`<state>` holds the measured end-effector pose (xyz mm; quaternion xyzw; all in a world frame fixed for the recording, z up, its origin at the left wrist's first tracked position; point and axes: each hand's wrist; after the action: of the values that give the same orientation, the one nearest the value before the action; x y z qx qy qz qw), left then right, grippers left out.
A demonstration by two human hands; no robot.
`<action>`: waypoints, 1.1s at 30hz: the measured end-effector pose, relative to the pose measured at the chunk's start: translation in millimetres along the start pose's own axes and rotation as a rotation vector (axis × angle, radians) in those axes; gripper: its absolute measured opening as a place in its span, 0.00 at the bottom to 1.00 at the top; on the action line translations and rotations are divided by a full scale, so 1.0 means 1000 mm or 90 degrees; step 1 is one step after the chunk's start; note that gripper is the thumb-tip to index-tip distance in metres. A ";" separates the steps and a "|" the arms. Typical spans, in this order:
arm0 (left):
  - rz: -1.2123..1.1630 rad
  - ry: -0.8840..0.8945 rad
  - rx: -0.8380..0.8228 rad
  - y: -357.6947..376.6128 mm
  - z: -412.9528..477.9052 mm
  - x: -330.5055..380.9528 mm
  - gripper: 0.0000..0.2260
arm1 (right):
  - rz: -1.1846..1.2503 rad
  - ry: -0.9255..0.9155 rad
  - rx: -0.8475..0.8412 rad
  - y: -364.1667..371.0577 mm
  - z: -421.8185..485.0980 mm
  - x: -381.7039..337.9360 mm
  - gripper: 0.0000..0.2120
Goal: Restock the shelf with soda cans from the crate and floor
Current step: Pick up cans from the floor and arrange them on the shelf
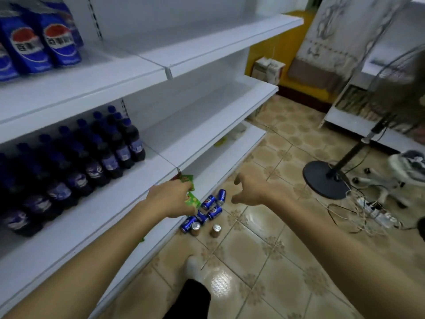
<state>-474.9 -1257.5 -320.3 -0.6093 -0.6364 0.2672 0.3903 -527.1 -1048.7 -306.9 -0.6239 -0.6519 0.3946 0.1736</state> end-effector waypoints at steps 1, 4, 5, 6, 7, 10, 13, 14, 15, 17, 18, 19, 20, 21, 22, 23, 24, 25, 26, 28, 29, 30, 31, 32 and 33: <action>-0.007 0.007 -0.009 0.002 0.011 0.002 0.30 | 0.014 0.007 -0.010 0.000 0.007 0.007 0.27; -0.003 0.016 -0.053 0.005 0.052 0.005 0.30 | 0.038 0.027 -0.030 -0.003 0.034 0.029 0.23; 0.000 0.017 -0.071 0.005 0.068 0.006 0.30 | 0.044 0.031 -0.035 -0.003 0.046 0.036 0.23; 0.000 0.019 -0.086 0.005 0.084 0.008 0.29 | 0.054 0.038 -0.043 -0.004 0.058 0.044 0.24; -0.004 0.023 -0.100 0.003 0.101 0.009 0.29 | 0.065 0.048 -0.056 -0.004 0.071 0.052 0.26; -0.037 0.034 -0.145 0.000 0.156 0.012 0.25 | 0.103 0.091 -0.114 -0.007 0.114 0.078 0.27; -0.088 0.045 -0.182 -0.002 0.208 0.009 0.24 | 0.186 0.138 -0.153 -0.005 0.155 0.105 0.27; -0.105 0.048 -0.186 -0.001 0.225 0.007 0.25 | 0.218 0.154 -0.161 -0.002 0.168 0.115 0.27; -0.119 0.045 -0.189 0.001 0.242 0.004 0.25 | 0.246 0.169 -0.166 0.004 0.184 0.125 0.27; -0.142 0.025 -0.202 0.016 0.283 -0.004 0.23 | 0.284 0.197 -0.175 0.022 0.221 0.145 0.26; -0.171 0.012 -0.207 0.030 0.303 -0.009 0.23 | 0.301 0.213 -0.174 0.035 0.241 0.156 0.26; -0.208 0.000 -0.215 0.047 0.323 -0.013 0.23 | 0.321 0.232 -0.179 0.051 0.261 0.165 0.25; -0.245 -0.013 -0.228 0.066 0.340 -0.016 0.23 | 0.342 0.249 -0.187 0.069 0.280 0.172 0.25; -0.274 -0.027 -0.250 0.088 0.358 -0.018 0.22 | 0.358 0.261 -0.202 0.089 0.300 0.181 0.25; -0.290 -0.040 -0.280 0.116 0.375 -0.021 0.22 | 0.366 0.269 -0.224 0.112 0.320 0.189 0.25; -0.307 -0.052 -0.312 0.147 0.394 -0.023 0.23 | 0.368 0.273 -0.250 0.138 0.341 0.197 0.24; -0.323 -0.065 -0.337 0.179 0.413 -0.024 0.23 | 0.365 0.272 -0.275 0.165 0.363 0.206 0.24; -0.338 -0.081 -0.351 0.213 0.431 -0.025 0.24 | 0.360 0.269 -0.295 0.192 0.385 0.214 0.25; -0.354 -0.102 -0.367 0.251 0.450 -0.027 0.26 | 0.351 0.265 -0.311 0.219 0.406 0.221 0.28; -0.386 -0.138 -0.405 0.322 0.485 -0.032 0.28 | 0.320 0.244 -0.333 0.269 0.450 0.231 0.31; -0.406 -0.149 -0.417 0.357 0.503 -0.036 0.28 | 0.305 0.226 -0.331 0.292 0.474 0.234 0.32; -0.426 -0.161 -0.423 0.389 0.522 -0.038 0.28 | 0.290 0.203 -0.322 0.314 0.497 0.238 0.32; -0.441 -0.177 -0.422 0.420 0.540 -0.039 0.28 | 0.272 0.177 -0.309 0.335 0.520 0.241 0.33; -0.452 -0.192 -0.409 0.447 0.557 -0.041 0.28 | 0.246 0.153 -0.293 0.354 0.542 0.244 0.33; -0.456 -0.196 -0.395 0.472 0.574 -0.042 0.30 | 0.216 0.133 -0.268 0.372 0.563 0.247 0.34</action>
<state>-681.6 -1167.0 -1029.9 -0.3935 -0.9054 0.0014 0.1595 -720.3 -1015.3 -998.1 -0.7836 -0.5843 0.2079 0.0380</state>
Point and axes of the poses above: each hand's wrist, its own z-axis towards the middle knuckle, its own y-axis out of the palm, x = y × z, and after that the axes turned 13 degrees about -x, right-handed
